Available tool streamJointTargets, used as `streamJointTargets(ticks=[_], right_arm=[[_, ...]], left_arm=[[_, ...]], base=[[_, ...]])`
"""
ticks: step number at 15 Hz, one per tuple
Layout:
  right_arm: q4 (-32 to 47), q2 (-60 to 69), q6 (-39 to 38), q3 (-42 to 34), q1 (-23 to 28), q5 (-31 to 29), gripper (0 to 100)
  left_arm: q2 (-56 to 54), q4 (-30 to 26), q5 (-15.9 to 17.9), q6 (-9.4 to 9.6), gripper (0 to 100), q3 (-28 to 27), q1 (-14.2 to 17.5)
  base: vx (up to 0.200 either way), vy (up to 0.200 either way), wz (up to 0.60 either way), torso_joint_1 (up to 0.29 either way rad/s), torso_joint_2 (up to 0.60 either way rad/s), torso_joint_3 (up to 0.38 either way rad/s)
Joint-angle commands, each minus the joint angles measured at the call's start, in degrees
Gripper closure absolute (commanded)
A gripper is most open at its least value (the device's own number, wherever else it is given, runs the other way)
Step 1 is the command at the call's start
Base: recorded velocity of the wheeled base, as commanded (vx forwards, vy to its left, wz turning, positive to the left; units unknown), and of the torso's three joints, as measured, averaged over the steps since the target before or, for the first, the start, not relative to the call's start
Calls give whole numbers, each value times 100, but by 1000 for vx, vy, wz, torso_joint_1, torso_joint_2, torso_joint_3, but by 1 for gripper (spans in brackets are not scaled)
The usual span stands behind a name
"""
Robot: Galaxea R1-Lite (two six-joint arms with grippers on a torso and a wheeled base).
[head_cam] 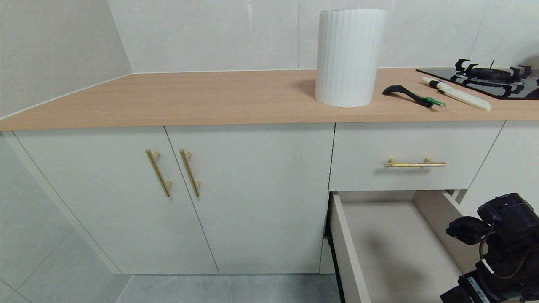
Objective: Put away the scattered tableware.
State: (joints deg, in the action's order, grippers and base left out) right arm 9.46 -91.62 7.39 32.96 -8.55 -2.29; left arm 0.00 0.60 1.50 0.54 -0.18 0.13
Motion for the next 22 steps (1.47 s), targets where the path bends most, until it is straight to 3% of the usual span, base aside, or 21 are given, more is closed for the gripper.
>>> streamJointTargets(ticks=[1,4,12,18,22], right_arm=[[30,83,8,61,-42,-8,0],[12,338,8,167,-42,1,0],[3,2597,-27,782,11,62,0],[3,2395,26,1476,11,326,0],[3,1806,35,2601,20,335,0]], left_arm=[[0,2,-1,-1,0,1,4],[0,2,-1,-1,0,1,-5],[0,2,-1,-1,0,1,-5],[0,2,-1,-1,0,1,4],[0,2,-1,-1,0,1,4]], base=[[0,0,0,0,0,0],[0,0,0,0,0,0],[0,0,0,0,0,0],[0,0,0,30,-218,-246],[0,0,0,91,-507,-339]])
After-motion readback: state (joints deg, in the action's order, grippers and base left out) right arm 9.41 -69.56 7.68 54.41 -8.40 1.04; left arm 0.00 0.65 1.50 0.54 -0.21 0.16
